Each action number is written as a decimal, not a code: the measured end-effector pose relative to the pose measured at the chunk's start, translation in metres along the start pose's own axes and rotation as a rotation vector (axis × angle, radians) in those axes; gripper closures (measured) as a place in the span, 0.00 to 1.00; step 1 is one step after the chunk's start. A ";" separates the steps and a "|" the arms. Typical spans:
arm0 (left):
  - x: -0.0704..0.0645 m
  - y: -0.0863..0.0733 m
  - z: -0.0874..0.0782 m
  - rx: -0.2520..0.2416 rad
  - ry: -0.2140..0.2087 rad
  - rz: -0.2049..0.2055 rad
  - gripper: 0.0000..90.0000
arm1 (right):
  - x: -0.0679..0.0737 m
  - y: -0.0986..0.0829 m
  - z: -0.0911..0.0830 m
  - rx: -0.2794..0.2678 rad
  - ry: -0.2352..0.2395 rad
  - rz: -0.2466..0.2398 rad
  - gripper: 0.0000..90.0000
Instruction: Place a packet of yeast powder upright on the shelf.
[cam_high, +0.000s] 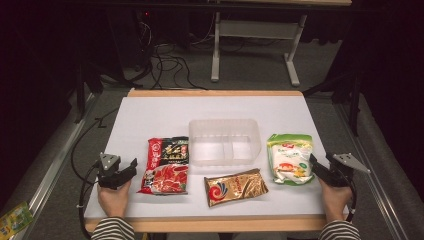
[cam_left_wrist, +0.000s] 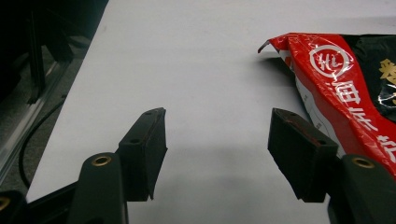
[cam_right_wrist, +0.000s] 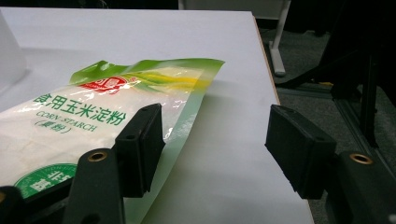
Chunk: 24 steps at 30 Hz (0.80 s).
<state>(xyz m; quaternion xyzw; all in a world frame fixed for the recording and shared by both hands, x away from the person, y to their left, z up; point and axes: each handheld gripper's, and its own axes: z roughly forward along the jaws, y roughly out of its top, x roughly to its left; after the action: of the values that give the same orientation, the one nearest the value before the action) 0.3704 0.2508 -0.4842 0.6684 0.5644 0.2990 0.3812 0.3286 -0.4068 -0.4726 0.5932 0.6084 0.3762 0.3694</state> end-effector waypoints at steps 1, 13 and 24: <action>0.000 0.000 0.000 -0.005 0.002 0.003 0.42 | 0.000 0.000 0.000 -0.002 -0.002 0.006 0.42; -0.003 -0.001 -0.002 -0.025 0.019 0.019 0.41 | -0.002 -0.001 -0.005 -0.024 0.035 0.011 0.41; -0.003 0.000 -0.001 -0.001 0.010 0.027 0.41 | -0.005 0.001 -0.010 -0.028 0.063 0.048 0.42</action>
<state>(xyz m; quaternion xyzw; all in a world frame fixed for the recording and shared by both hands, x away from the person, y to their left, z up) 0.3693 0.2484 -0.4840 0.6742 0.5573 0.3076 0.3746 0.3197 -0.4120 -0.4673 0.5904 0.5997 0.4120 0.3493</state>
